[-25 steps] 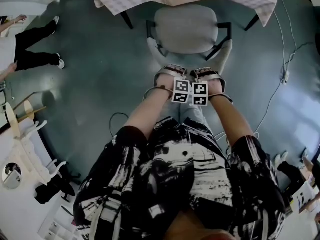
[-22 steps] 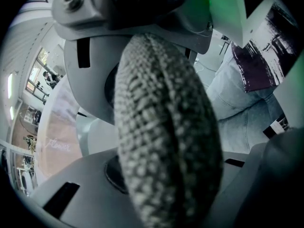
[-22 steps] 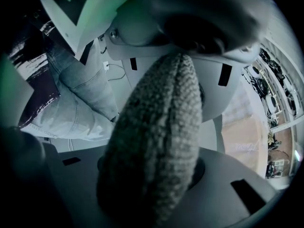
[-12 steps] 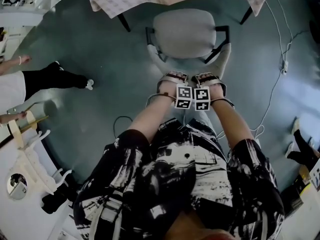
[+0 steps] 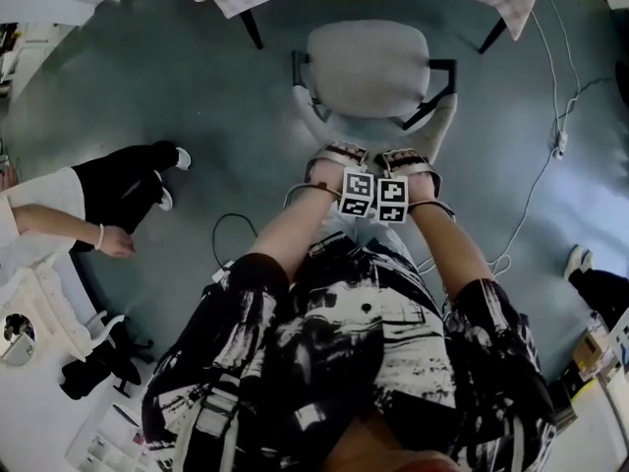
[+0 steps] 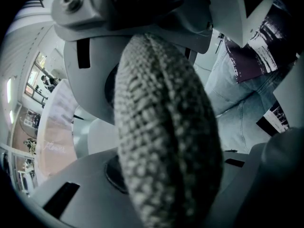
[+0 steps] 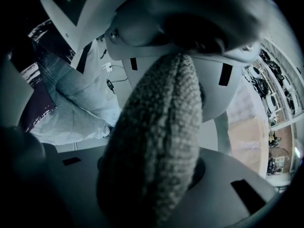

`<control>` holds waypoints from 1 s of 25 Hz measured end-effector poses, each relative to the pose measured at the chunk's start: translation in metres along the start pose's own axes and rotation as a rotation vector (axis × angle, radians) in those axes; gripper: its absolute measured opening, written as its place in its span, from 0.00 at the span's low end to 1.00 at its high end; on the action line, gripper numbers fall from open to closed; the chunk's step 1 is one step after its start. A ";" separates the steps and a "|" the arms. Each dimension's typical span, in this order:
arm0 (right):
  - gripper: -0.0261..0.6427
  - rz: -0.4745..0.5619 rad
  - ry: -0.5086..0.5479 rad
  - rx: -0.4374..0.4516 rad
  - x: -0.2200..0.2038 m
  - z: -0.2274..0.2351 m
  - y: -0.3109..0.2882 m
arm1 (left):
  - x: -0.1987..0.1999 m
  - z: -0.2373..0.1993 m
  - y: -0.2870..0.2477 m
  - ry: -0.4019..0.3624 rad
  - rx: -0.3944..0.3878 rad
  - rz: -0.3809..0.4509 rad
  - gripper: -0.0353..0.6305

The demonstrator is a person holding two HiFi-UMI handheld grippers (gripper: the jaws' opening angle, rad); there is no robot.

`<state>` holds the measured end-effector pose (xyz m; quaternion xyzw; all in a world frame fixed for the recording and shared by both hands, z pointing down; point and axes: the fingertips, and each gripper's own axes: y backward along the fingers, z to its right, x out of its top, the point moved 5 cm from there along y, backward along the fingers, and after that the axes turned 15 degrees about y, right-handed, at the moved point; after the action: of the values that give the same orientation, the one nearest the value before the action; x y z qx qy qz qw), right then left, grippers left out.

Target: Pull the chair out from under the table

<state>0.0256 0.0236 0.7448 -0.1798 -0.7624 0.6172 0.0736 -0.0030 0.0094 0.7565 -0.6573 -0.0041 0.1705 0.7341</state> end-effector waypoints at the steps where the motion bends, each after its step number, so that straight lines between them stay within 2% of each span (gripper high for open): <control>1: 0.25 0.000 0.002 0.000 0.002 -0.005 0.001 | 0.001 0.005 0.000 0.002 0.001 0.001 0.21; 17: 0.25 0.009 0.042 0.002 0.026 -0.084 0.018 | 0.030 0.085 0.007 0.041 0.006 -0.006 0.21; 25: 0.25 0.003 0.019 0.012 0.060 -0.113 0.021 | 0.020 0.127 0.015 0.021 0.000 0.003 0.21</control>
<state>0.0121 0.1526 0.7437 -0.1862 -0.7578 0.6201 0.0810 -0.0170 0.1384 0.7553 -0.6591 0.0045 0.1646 0.7338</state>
